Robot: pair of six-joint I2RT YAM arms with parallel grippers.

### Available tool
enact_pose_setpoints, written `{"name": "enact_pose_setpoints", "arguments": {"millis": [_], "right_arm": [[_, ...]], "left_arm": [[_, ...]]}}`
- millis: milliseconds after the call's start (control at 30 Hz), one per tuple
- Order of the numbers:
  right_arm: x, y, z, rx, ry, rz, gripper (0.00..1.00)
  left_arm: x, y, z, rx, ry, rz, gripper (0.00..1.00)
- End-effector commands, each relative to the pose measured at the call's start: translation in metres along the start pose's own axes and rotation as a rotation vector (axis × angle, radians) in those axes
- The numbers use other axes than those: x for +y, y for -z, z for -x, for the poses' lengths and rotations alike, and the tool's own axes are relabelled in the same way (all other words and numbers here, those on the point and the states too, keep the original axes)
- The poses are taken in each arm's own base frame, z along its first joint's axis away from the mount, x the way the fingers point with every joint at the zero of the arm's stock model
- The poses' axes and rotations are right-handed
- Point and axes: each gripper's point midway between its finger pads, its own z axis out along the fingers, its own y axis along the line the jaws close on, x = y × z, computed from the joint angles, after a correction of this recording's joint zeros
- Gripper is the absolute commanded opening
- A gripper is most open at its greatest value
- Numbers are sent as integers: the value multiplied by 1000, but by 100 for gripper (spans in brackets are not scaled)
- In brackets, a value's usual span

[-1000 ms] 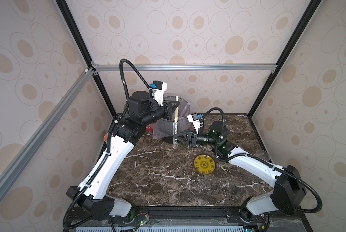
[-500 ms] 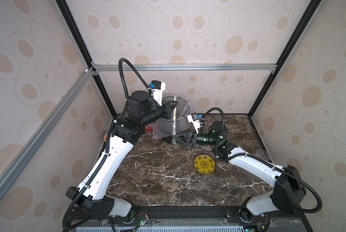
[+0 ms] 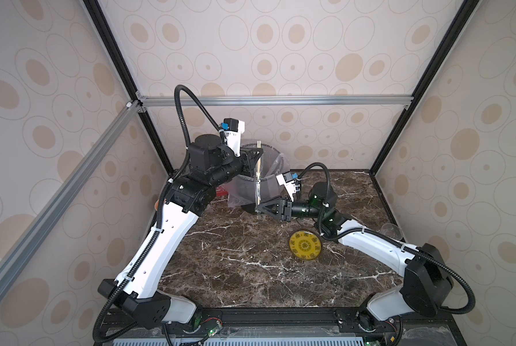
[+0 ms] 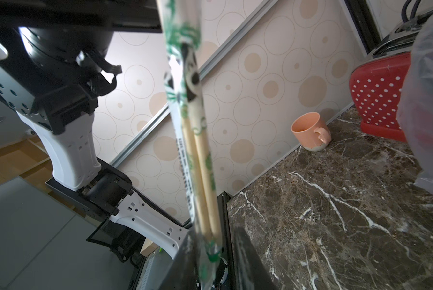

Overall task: Remove the packaging of disposable chopsticks
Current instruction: Remove the packet bag from the disposable chopsticks.

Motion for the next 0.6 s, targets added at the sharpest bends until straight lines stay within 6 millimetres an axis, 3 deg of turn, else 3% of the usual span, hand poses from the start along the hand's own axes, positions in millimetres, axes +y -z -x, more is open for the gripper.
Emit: {"name": "enact_pose_setpoints", "arguments": {"millis": [0, 200, 367, 567], "right_arm": [[-3, 0, -8, 16, -18, 11, 23], [-3, -2, -9, 23, -21, 16, 0], [-8, 0, -17, 33, -24, 2, 0], [-26, 11, -47, 71, -45, -78, 0]], "left_arm": [[-8, 14, 22, -55, -32, -7, 0], [-9, 13, 23, -56, -28, -13, 0], [-5, 14, 26, -58, -52, 14, 0], [0, 19, 37, -79, -74, 39, 0]]}}
